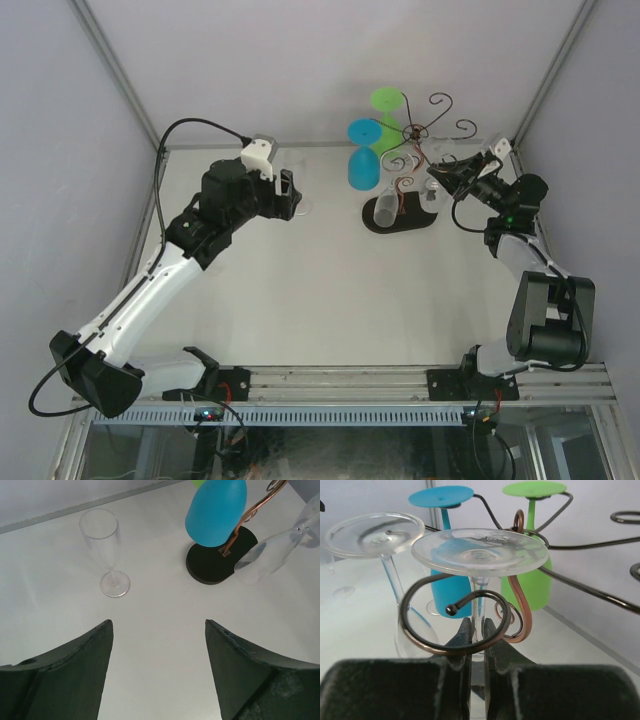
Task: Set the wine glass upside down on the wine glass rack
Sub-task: Turn the wine glass upside down at the wine rack.
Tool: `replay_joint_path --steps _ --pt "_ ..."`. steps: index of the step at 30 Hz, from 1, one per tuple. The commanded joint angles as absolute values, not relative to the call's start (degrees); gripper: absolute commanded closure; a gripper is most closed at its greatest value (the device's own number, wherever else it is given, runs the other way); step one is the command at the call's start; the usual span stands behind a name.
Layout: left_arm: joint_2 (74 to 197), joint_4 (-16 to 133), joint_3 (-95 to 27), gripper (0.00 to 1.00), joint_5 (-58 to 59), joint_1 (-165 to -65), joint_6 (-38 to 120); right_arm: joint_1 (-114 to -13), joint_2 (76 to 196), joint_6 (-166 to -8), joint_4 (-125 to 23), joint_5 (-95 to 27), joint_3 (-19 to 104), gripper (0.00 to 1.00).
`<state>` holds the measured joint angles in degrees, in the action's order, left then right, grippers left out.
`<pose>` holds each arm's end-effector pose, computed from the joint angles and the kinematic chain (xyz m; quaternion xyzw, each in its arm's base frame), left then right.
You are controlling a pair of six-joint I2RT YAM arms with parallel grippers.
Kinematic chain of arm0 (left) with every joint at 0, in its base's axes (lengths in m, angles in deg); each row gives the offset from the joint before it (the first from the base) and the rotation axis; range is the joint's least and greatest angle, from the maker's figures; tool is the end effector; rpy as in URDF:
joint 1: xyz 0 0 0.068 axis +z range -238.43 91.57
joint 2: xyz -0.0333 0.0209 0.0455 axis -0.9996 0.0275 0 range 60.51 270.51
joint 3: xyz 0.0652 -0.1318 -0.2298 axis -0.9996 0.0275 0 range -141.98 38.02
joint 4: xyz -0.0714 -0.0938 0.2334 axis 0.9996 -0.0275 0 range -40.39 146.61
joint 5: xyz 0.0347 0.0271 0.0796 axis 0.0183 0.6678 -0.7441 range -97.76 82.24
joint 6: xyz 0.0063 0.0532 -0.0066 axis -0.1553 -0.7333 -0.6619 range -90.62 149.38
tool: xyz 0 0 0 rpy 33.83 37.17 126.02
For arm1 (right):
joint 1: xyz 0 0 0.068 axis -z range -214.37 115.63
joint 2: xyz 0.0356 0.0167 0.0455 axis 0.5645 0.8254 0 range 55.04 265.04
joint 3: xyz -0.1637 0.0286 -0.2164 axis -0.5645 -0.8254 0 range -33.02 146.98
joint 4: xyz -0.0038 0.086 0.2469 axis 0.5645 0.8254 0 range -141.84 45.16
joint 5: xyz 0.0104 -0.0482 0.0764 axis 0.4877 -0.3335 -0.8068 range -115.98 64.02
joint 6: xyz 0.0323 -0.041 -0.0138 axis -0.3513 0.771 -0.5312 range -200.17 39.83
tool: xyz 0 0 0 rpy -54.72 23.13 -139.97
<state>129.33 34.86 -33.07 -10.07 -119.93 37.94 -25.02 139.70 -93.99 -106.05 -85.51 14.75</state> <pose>0.2312 -0.1402 0.3928 0.1510 0.8024 -0.1822 0.5478 0.3161 -0.0209 0.3046 -0.2884 0.5842 0.3213 0.6872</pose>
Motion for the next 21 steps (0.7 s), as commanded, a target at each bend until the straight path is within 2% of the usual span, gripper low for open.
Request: replay_joint_path --steps 1,21 --pt "127.87 36.84 -32.09 0.22 -8.75 -119.16 39.27 -24.64 134.88 -94.34 -109.01 -86.24 15.38 1.0" --pt "128.01 37.09 -31.97 0.23 -7.84 -118.44 39.84 -22.4 127.06 -92.97 -107.01 -86.34 8.04 1.0"
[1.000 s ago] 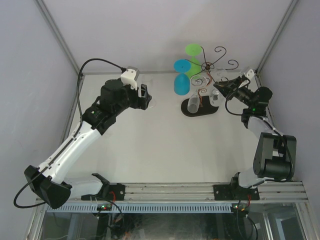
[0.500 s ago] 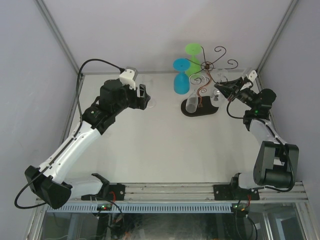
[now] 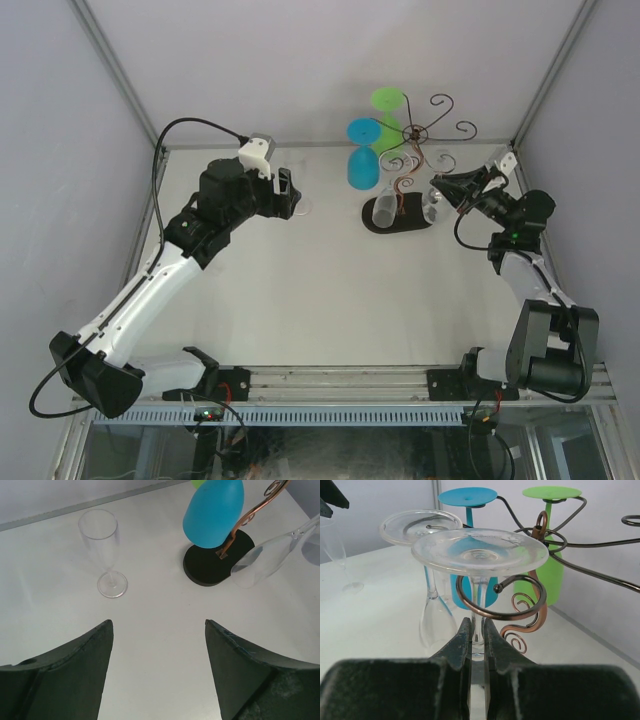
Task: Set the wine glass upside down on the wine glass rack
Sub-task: Turn the wine glass upside down at the wine rack.
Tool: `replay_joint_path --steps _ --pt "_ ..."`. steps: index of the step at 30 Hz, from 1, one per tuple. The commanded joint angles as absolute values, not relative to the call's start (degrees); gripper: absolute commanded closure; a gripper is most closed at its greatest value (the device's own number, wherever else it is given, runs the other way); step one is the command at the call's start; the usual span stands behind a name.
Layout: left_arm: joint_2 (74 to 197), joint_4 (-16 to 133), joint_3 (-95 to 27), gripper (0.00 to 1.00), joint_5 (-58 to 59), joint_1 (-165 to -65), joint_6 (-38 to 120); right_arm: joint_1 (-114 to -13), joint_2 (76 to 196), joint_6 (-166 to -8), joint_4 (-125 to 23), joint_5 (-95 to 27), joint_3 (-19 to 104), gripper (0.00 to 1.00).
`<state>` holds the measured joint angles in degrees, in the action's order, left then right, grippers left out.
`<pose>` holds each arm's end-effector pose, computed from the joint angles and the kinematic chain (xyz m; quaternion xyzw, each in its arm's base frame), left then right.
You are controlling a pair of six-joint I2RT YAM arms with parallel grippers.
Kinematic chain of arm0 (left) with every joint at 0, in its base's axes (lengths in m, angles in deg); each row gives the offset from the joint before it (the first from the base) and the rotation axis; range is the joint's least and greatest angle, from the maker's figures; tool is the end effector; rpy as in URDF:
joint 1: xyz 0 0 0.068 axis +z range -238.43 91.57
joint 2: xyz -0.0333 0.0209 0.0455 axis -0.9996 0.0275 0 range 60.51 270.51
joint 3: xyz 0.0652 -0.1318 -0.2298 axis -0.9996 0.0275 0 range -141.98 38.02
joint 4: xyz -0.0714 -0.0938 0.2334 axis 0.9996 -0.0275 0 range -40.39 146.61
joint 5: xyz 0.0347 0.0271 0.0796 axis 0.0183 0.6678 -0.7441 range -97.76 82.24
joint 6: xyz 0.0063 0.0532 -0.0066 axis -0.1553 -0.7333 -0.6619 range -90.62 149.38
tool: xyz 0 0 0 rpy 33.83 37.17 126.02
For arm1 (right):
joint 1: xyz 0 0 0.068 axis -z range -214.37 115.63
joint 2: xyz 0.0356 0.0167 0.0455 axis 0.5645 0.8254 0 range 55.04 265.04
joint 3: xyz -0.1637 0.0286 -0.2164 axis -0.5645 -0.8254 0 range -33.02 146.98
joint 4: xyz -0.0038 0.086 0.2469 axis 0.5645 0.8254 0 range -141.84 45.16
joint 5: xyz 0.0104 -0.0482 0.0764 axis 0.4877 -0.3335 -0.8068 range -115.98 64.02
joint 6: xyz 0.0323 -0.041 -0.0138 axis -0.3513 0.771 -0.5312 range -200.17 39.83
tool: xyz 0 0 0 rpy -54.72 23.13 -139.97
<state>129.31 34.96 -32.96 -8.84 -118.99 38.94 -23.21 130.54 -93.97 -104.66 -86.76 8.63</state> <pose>0.2331 -0.1370 0.3923 0.1435 0.8038 -0.1908 0.5449 0.2780 -0.0231 0.3121 -0.2937 0.5782 0.3101 0.6952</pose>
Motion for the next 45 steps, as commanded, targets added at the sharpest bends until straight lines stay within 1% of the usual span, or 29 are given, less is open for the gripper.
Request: replay_joint_path --steps 1,6,11,16,25,28,36,38,39,40,41,45 --pt "128.01 37.06 -31.99 0.23 -7.83 -118.38 39.79 -22.01 126.64 -92.92 -106.81 -85.91 7.64 1.0" --pt "128.06 37.06 -32.02 0.23 -7.76 -118.4 39.92 -20.79 124.98 -92.34 -105.11 -82.65 6.61 1.0" --pt "128.14 37.03 -31.95 0.23 -7.66 -118.4 39.92 -21.58 124.3 -88.7 -98.85 -76.05 6.62 1.0" --pt "128.23 37.02 -31.98 0.23 -7.51 -118.35 39.93 -22.44 125.44 -87.51 -98.42 -73.93 6.7 1.0" --pt "128.2 37.01 -31.97 0.23 -7.5 -118.4 39.93 -23.92 127.75 -86.38 -96.28 -72.35 7.77 0.92" --pt "128.03 36.93 -31.99 0.23 -7.45 -118.37 39.83 -24.23 127.9 -85.52 -95.82 -71.63 7.79 0.88" --pt "127.84 37.1 -31.89 0.23 -6.88 -117.93 40.0 -24.14 126.22 -84.39 -93.52 -69.65 7.8 0.68" --pt "127.84 37.1 -31.89 0.23 -6.63 -117.68 40.17 -24.06 124.82 -83.65 -91.61 -69.47 7.86 0.64" --pt "127.76 37.11 -31.91 0.23 -6.62 -117.62 40.23 -24.11 123.9 -83.09 -90.38 -69.04 7.8 0.55" --pt "127.77 37.16 -31.87 0.23 -6.54 -117.47 40.27 -24.13 123.07 -82.59 -89.19 -68.49 7.83 0.49" --pt "127.8 37.19 -31.86 0.23 -6.49 -117.31 40.34 -24.17 122.1 -82.06 -87.93 -68.18 7.79 0.47" --pt "127.76 37.19 -31.85 0.23 -6.27 -116.92 40.58 -24.19 119.13 -80.4 -83.25 -66.0 7.76 0.43"
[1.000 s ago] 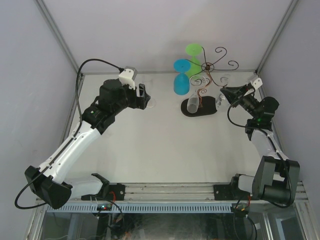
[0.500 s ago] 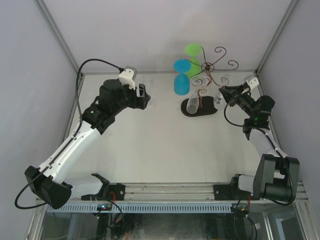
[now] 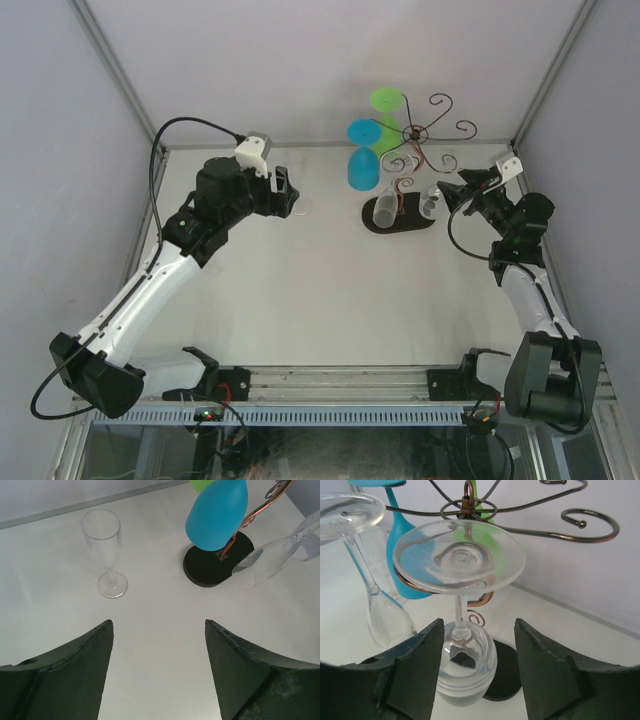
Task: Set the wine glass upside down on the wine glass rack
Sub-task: Turn the wine glass upside down at the wine rack, then pick up the wine glass at the center of the board.
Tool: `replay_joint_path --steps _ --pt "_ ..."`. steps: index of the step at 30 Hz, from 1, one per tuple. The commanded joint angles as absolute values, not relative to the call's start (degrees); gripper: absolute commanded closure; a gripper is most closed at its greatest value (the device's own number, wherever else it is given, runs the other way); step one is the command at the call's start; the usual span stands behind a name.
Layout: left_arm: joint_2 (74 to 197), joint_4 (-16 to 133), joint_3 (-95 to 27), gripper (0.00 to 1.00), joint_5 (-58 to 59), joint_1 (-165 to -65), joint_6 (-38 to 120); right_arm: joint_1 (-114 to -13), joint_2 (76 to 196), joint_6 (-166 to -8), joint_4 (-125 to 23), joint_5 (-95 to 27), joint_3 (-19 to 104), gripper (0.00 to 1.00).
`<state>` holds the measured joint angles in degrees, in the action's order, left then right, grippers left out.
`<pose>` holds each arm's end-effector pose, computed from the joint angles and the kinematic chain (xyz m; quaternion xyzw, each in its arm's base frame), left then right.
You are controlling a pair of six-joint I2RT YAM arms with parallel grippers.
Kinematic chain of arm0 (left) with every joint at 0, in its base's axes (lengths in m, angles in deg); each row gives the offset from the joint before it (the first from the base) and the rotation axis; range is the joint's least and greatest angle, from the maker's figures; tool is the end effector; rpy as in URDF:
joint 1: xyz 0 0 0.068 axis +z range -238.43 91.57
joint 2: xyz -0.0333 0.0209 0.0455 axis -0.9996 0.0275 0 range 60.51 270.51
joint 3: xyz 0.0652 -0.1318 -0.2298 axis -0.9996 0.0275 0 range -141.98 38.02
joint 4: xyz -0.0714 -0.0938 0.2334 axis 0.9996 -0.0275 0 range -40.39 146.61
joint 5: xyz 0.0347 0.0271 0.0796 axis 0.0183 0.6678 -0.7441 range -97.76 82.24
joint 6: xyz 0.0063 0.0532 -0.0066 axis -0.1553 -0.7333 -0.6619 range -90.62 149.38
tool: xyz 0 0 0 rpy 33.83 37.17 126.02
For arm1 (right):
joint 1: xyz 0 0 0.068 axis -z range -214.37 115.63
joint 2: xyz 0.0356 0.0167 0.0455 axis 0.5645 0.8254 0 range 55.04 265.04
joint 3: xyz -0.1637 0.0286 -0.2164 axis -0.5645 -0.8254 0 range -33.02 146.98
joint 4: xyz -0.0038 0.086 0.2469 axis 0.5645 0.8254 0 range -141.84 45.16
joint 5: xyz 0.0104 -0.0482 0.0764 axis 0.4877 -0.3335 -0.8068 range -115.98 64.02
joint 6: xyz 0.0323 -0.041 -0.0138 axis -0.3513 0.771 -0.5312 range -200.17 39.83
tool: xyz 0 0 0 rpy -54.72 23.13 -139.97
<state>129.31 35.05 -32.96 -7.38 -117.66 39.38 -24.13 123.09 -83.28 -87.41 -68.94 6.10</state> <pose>0.2359 -0.1324 0.3925 0.1382 0.8043 -0.1965 0.5435 0.2642 -0.0230 0.3039 -0.1997 0.6464 0.1999 0.7088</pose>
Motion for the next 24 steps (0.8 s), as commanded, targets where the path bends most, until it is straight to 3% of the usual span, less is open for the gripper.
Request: replay_joint_path --steps 1,3,5,24 --pt "127.75 37.19 -31.85 0.23 -6.24 -116.91 40.59 -24.2 118.44 -80.02 -82.01 -65.35 7.77 0.38" --pt "127.66 37.19 -31.85 0.23 -6.19 -116.82 40.62 -24.21 117.34 -79.44 -79.52 -63.96 7.81 0.24" --pt "127.57 37.19 -31.85 0.23 -6.19 -116.82 40.61 -24.17 116.51 -78.98 -77.09 -63.05 7.78 0.02" --pt "126.95 37.2 -31.63 0.23 -7.07 -116.55 40.41 -24.24 104.75 -79.61 -52.38 -51.85 7.76 0.0"
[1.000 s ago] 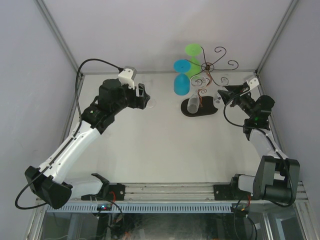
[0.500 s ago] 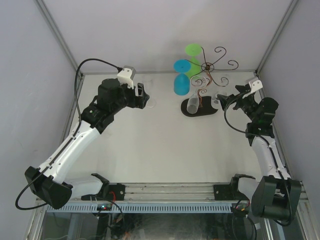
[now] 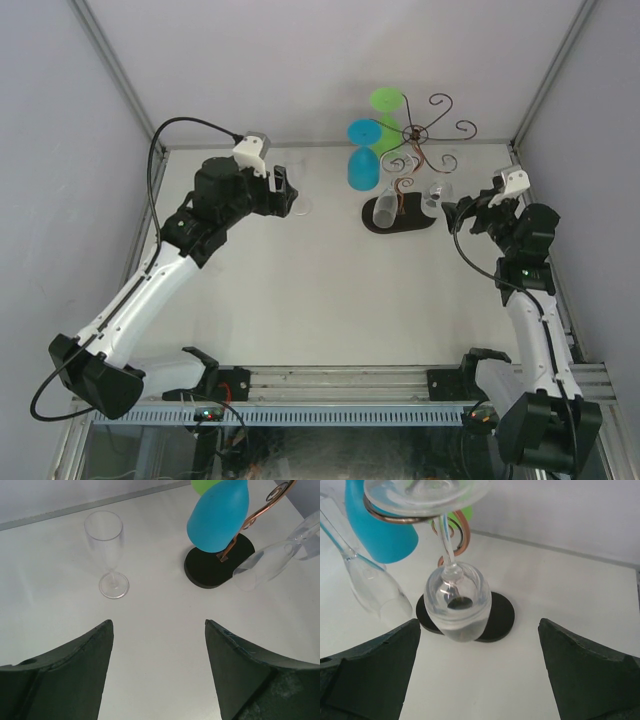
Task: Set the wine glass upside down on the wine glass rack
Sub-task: Pick up the wine glass at the center of the board.
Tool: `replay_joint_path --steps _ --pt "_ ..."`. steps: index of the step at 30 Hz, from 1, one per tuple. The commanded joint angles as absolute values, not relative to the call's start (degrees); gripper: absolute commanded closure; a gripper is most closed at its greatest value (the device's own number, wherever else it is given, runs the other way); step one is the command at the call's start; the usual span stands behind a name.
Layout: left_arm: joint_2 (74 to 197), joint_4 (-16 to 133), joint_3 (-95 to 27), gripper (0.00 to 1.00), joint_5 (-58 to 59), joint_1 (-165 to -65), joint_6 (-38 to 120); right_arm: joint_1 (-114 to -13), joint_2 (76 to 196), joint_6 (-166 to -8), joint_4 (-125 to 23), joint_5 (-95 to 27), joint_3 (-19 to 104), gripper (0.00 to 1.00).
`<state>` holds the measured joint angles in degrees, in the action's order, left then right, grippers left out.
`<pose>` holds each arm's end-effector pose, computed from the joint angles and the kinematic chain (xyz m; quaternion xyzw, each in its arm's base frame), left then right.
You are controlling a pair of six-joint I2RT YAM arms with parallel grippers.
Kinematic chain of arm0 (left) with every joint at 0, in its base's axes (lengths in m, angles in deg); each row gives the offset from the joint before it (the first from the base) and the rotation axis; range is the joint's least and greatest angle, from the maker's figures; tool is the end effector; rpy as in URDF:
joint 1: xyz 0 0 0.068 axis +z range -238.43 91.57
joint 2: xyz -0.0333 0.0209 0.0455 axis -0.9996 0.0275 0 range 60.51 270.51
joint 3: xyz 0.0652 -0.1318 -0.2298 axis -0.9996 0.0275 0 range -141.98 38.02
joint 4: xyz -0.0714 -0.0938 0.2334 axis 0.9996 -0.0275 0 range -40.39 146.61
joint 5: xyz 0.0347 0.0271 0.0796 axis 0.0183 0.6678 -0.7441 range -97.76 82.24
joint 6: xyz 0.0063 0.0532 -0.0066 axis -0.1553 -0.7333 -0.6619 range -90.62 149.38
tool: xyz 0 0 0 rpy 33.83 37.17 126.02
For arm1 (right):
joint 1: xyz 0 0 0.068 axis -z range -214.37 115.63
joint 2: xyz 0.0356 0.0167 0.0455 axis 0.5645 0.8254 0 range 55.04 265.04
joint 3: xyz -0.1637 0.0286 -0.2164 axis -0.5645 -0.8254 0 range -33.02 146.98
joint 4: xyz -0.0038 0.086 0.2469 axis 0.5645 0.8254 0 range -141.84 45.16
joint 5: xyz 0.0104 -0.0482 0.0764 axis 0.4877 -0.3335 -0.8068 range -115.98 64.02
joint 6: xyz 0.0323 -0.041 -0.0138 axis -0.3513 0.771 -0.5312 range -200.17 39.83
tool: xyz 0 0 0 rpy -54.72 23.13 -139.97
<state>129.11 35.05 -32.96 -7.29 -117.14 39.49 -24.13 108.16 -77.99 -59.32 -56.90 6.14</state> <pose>0.2362 -0.1298 0.3934 0.1341 0.8040 -0.1957 0.5453 0.2174 -0.0207 0.3119 -0.1265 0.7296 0.1283 0.6597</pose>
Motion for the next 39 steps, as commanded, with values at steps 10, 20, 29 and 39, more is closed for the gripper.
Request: replay_joint_path --steps 10,20,29,39 --pt "126.2 37.26 -31.2 0.23 -8.11 -116.55 40.72 -25.0 93.17 -90.69 -42.05 -45.19 7.24 0.0" --pt "122.28 38.64 -29.44 0.2 -13.66 -116.55 40.13 -24.9 84.97 -106.09 -29.18 -44.19 7.24 0.0" --pt "123.05 35.26 -32.17 0.19 -17.84 -116.55 38.85 -21.77 81.2 -104.18 -22.01 -55.22 7.24 0.0" --pt "122.06 25.87 -33.25 0.18 -29.19 -116.55 39.16 -19.4 83.48 -100.23 -15.94 -61.05 7.24 0.0"
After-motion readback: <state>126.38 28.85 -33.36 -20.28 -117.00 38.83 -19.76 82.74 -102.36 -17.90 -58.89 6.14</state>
